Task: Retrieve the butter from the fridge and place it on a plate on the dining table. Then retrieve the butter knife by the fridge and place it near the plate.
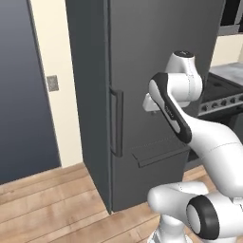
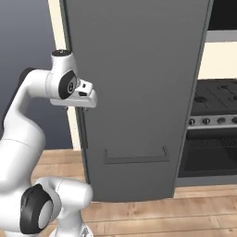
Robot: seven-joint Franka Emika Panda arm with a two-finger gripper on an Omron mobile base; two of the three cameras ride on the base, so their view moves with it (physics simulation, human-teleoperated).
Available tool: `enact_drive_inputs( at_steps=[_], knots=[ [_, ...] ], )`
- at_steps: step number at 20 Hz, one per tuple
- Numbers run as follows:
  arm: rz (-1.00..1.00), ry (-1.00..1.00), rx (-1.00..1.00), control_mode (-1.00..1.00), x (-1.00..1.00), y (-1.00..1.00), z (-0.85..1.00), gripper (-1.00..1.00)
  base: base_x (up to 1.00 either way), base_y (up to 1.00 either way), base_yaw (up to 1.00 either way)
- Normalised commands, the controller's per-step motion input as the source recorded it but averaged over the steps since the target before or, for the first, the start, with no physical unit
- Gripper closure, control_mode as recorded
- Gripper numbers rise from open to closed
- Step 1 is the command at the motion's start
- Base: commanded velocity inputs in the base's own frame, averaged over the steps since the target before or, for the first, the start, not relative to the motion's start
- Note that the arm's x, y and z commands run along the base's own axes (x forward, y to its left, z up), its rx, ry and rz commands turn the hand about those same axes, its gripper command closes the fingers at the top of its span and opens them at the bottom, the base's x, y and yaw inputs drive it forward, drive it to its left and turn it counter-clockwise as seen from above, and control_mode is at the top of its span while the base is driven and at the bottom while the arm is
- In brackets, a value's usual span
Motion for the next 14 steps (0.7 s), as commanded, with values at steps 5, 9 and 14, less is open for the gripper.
enact_drive_inputs(
  at_steps=[5, 9, 14],
  knots=[
    [0.0, 0.0, 0.0, 1.0, 0.0, 0.0, 0.0, -1.0, 0.0, 0.58, -0.14],
    [0.0, 0.0, 0.0, 1.0, 0.0, 0.0, 0.0, -1.0, 0.19, 0.04, -0.1],
    [0.0, 0.0, 0.0, 1.0, 0.0, 0.0, 0.0, -1.0, 0.42, 0.06, -0.09]
  ],
)
